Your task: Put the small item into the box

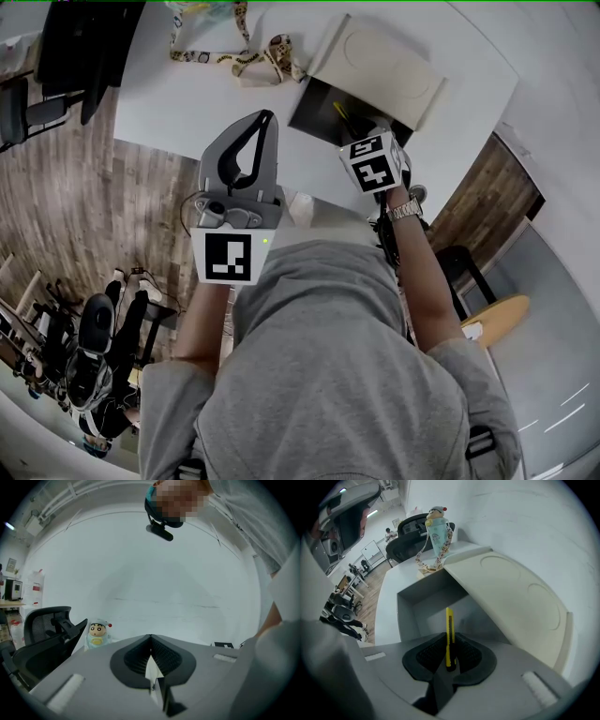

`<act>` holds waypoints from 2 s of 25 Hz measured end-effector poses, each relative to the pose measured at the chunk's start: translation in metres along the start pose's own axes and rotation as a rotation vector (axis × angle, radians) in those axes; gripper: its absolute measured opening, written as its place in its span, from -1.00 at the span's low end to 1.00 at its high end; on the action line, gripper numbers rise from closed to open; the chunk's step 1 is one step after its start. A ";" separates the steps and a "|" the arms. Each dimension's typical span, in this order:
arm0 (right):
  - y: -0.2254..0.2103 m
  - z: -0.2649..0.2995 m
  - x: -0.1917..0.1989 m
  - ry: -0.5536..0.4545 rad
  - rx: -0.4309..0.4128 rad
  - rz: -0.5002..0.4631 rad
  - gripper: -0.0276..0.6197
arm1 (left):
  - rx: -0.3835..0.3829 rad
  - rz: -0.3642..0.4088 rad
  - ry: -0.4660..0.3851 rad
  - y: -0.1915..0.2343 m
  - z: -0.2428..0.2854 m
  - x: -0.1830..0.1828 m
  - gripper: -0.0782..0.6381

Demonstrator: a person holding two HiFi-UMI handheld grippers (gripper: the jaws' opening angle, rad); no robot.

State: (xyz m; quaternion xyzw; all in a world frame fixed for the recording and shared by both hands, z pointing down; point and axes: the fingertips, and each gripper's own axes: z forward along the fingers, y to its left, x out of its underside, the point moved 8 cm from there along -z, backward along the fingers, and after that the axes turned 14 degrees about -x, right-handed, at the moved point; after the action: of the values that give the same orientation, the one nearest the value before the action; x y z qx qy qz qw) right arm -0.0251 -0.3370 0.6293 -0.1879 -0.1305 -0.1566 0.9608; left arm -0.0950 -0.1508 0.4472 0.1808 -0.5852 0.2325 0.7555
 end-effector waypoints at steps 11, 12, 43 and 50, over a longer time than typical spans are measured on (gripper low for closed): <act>-0.003 0.005 0.002 0.030 0.026 -0.008 -0.68 | 0.001 0.007 0.008 0.001 -0.003 0.004 -0.77; -0.002 0.005 0.003 0.029 0.026 -0.006 -0.68 | 0.002 0.010 0.008 0.001 -0.004 0.004 -0.77; 0.024 -0.074 0.001 -0.235 0.150 0.114 -0.87 | 0.253 0.093 -0.069 -0.028 -0.013 -0.029 -0.77; 0.038 -0.101 0.014 -0.356 0.164 0.257 -0.87 | 0.351 0.099 -0.059 -0.036 -0.014 -0.034 -0.77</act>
State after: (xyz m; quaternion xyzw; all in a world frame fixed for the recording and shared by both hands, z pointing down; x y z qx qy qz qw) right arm 0.0201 -0.3476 0.5306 -0.1487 -0.2850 0.0138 0.9468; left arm -0.0704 -0.1774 0.4103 0.2875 -0.5657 0.3623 0.6827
